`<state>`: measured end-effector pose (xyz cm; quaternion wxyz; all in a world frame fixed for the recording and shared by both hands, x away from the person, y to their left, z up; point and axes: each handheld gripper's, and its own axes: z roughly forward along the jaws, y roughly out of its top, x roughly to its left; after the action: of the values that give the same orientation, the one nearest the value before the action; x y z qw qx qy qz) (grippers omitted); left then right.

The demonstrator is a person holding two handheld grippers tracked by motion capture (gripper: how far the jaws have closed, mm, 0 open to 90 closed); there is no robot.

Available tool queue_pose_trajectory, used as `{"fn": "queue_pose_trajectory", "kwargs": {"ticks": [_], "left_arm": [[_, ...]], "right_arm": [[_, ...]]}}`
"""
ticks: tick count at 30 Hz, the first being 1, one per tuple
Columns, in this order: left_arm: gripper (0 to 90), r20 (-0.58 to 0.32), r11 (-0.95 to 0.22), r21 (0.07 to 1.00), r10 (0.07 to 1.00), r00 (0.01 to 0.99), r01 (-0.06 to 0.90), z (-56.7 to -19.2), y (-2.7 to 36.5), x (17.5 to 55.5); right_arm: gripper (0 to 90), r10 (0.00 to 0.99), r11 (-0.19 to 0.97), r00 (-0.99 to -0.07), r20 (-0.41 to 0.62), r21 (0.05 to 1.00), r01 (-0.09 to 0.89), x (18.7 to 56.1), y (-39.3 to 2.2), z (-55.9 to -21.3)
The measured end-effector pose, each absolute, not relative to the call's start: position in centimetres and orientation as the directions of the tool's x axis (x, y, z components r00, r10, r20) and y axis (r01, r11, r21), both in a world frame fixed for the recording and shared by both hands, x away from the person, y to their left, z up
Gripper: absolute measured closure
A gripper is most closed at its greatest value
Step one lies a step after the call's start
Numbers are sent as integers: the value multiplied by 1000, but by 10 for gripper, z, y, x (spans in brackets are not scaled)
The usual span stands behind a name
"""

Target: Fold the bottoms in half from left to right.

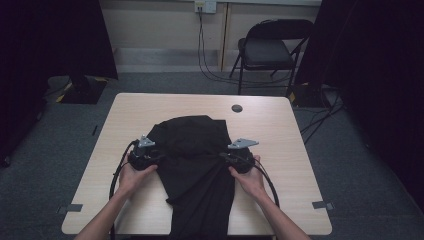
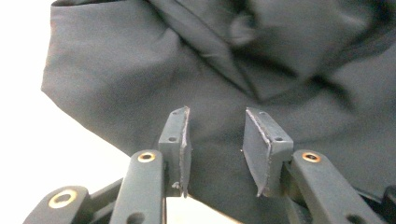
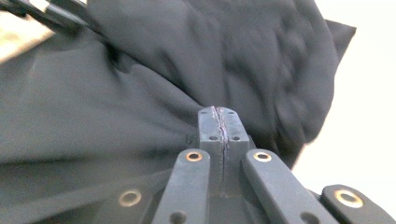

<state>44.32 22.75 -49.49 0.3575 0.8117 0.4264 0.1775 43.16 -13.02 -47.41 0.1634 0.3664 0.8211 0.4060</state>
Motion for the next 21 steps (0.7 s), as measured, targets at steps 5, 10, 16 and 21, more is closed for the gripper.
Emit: {"fn": "queue_pose_trajectory", "kwargs": {"ticks": [5,10,16,21], "left_arm": [[615,-14,-380,736,819,574,560,-496,226,444],[573,-21,-390,725,811,584,568,-494,225,446],[559,-66,-336,767,806,588,547,-480,221,448],[542,-140,-265,815,774,618,516,-464,206,461]], "right_arm": [[897,747,467,-665,-23,730,499,435,-147,-482],[684,714,490,-700,2,713,502,430,-145,-490],[483,749,382,-662,33,794,473,439,-151,-467],[388,749,354,-661,45,816,457,470,-136,-453]]}}
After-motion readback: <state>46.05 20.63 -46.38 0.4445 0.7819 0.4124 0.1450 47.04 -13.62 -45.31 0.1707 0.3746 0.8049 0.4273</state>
